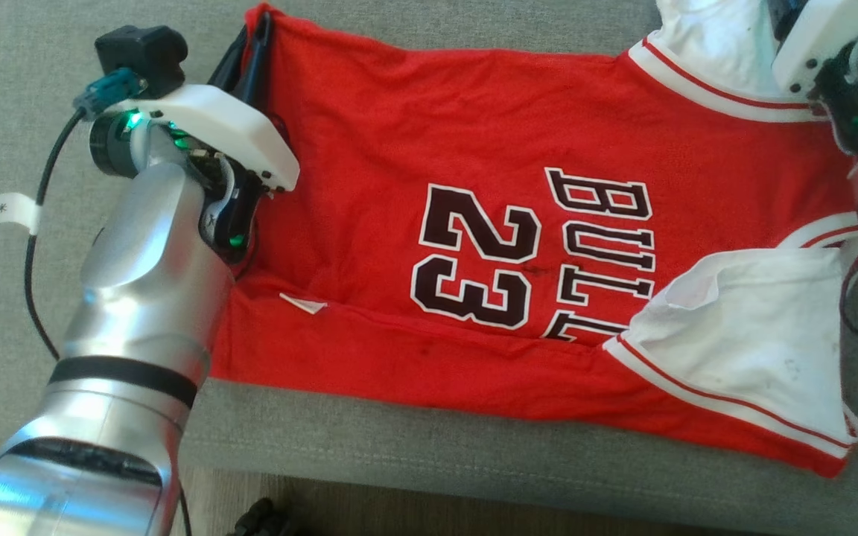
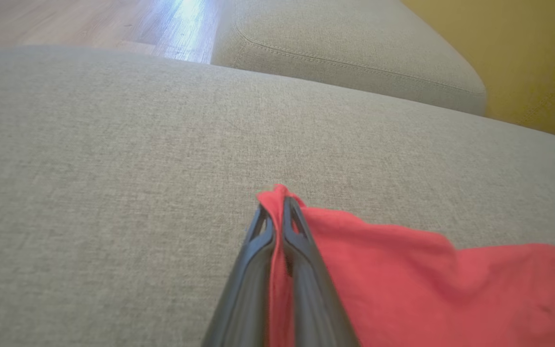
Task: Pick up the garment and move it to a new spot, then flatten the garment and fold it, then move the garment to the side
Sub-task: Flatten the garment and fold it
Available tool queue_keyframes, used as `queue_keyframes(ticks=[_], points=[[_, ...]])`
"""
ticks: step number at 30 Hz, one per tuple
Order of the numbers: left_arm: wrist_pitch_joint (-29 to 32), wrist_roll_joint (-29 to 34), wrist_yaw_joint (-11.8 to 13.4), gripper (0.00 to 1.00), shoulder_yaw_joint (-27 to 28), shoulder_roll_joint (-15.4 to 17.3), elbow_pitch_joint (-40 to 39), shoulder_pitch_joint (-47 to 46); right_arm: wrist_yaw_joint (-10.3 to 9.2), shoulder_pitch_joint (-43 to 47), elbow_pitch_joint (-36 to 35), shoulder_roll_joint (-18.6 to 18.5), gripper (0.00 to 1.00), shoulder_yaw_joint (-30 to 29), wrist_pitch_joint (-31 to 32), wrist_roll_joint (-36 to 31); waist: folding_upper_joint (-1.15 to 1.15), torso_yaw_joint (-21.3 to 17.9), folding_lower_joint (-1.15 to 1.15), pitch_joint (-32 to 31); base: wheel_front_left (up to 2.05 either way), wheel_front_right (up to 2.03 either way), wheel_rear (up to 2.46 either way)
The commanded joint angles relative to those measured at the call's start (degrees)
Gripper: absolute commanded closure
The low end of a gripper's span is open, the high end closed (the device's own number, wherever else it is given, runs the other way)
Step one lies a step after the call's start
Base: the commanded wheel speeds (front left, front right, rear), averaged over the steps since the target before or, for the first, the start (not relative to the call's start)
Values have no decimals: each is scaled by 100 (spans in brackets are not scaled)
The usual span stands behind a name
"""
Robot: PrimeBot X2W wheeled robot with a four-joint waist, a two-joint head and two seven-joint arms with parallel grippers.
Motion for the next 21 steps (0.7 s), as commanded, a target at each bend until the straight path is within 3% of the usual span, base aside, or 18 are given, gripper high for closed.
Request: queue_keyframes(ticks=[1,9,21], points=[[-66,-71,-34,100,87,212,-114,-205,21,-20,8,75,100,97,-15,56,0,-18,-1,-6,0,0,0],[-124,-188,-34,100,40,402,-28,-133,21,-118,-47,219,100,345,-469,367,0,-228,-1,-137,0,0,0],[-170,-262,28,100,188,811,-474,405,21,349,-1073,207,100,686,-1075,1230,0,-606,-1,-660,0,0,0]])
